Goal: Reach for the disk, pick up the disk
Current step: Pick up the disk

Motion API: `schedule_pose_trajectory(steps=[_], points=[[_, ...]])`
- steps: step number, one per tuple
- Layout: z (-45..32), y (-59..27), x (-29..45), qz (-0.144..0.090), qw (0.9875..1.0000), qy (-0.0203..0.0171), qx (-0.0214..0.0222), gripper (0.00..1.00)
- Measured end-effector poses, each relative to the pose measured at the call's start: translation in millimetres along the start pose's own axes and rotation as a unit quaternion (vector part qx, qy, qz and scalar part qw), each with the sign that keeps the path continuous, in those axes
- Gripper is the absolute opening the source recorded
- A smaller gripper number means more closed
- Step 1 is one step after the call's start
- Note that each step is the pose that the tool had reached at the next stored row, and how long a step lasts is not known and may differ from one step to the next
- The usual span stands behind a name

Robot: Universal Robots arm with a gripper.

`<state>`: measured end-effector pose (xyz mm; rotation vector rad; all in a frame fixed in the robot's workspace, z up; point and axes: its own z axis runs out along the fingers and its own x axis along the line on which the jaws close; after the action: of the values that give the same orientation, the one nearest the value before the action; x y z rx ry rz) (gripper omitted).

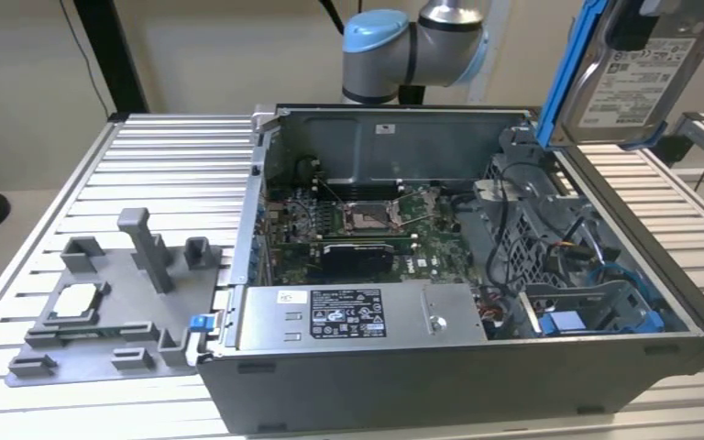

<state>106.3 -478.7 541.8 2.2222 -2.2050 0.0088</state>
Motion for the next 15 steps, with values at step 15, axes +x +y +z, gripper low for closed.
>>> schedule_pose_trajectory(steps=[15], points=[[1.9, -14.6, 27.0, 0.0, 1.0, -0.001, 0.0025, 0.0]])
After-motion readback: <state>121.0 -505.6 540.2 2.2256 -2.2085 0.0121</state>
